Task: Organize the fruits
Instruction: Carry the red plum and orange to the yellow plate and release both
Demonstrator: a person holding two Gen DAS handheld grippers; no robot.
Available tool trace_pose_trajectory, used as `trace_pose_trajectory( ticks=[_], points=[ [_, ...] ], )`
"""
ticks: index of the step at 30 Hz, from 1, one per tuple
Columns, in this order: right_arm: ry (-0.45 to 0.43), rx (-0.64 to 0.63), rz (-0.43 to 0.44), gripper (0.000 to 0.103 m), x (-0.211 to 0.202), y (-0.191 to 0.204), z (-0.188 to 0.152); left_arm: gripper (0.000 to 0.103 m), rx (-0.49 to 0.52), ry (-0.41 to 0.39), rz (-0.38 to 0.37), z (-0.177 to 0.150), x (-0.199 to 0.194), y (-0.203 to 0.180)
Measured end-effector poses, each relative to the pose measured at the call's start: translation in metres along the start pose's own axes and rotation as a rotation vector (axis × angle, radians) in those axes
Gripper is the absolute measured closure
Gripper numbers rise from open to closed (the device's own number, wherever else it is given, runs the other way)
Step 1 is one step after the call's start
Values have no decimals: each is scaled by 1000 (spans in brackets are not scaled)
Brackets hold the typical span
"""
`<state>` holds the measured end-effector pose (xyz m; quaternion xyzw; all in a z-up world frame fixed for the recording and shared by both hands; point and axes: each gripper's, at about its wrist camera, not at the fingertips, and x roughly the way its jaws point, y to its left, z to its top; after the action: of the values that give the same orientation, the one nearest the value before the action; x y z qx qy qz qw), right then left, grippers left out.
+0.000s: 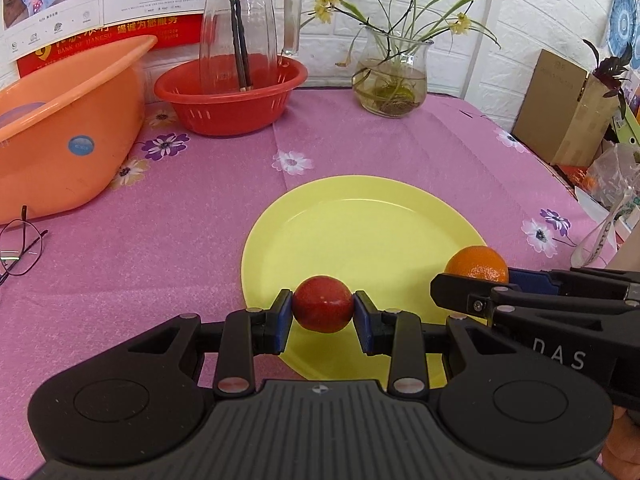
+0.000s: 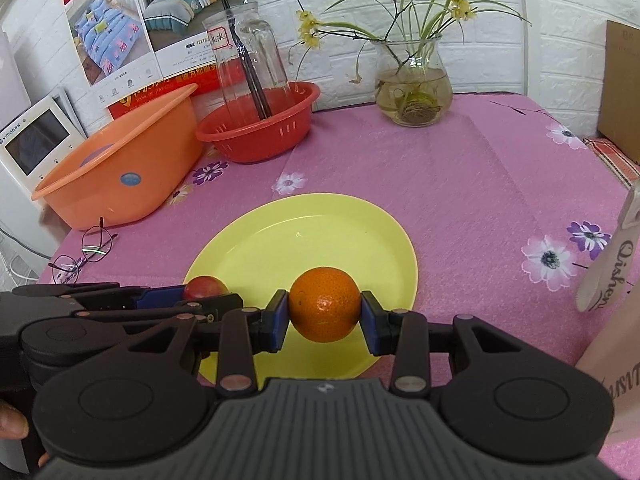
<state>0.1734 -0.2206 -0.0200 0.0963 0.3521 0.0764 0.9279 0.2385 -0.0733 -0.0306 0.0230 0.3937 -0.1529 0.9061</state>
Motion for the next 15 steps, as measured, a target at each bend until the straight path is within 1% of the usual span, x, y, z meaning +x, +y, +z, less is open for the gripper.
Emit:
trace_pose_trajectory(
  ticks=[8,10,12,15],
  points=[
    [20,7,-12,51,8,-3,-3,72,1,15,4,-1,4,-1],
    [3,-4,-29,51,7,-2,-4,72,-8,10,10,-1,3,-1],
    [-6,-31,-47,51,5,1,-6,65,-23,11,3,0,2,1],
    [-35,-47,-62,50,-4,4,-6,60,-34,-6,11,1,-5,2]
  ],
)
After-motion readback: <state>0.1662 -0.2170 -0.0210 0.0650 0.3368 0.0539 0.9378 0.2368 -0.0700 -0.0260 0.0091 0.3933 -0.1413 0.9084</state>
